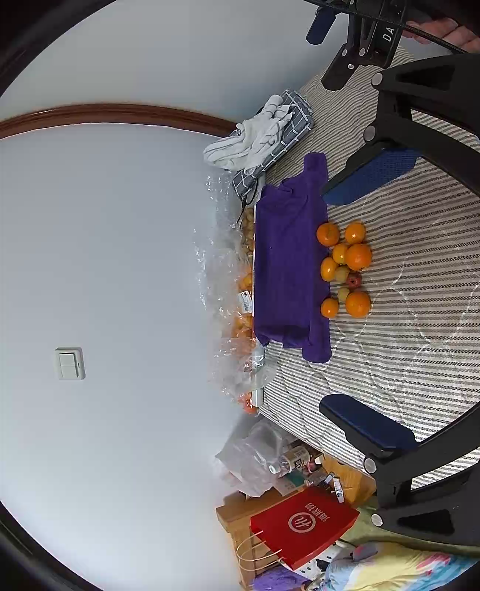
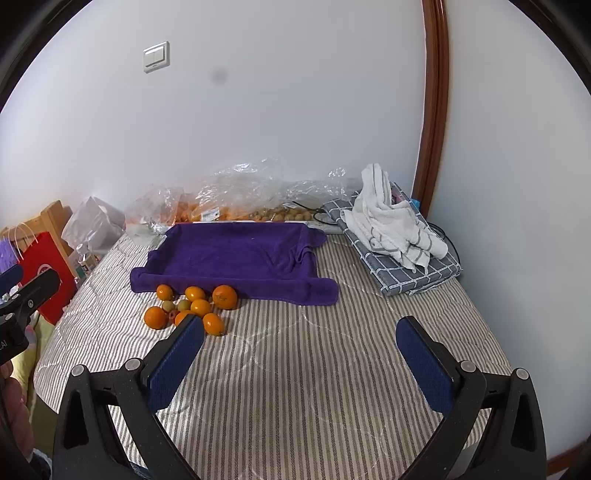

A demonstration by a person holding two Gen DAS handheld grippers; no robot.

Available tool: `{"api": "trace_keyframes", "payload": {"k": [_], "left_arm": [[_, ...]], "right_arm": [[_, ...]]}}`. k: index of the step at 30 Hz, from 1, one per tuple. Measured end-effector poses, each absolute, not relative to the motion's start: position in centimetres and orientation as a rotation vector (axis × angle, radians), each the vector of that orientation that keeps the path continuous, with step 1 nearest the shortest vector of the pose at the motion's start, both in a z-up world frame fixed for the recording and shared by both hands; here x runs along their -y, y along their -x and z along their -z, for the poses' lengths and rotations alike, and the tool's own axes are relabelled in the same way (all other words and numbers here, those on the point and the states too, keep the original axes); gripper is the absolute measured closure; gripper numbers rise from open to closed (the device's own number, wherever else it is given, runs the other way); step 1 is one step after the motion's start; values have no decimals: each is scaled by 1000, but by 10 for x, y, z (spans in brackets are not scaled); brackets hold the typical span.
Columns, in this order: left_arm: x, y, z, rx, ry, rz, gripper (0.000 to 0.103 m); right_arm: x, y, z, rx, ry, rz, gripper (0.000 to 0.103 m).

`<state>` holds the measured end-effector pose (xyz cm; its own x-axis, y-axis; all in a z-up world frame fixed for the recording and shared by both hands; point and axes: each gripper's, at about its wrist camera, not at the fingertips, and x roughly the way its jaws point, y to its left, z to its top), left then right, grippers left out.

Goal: Organize fruits

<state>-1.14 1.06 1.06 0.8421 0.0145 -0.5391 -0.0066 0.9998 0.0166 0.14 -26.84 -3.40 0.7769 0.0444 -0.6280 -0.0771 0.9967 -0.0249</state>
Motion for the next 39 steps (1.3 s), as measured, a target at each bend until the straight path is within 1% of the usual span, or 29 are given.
{"api": "trace_keyframes", "payload": {"k": [39], "left_arm": [[-14,9,-12,-571,-9,-17,0]], "right_arm": [[258,2,33,-645,68,-66,1]]}}
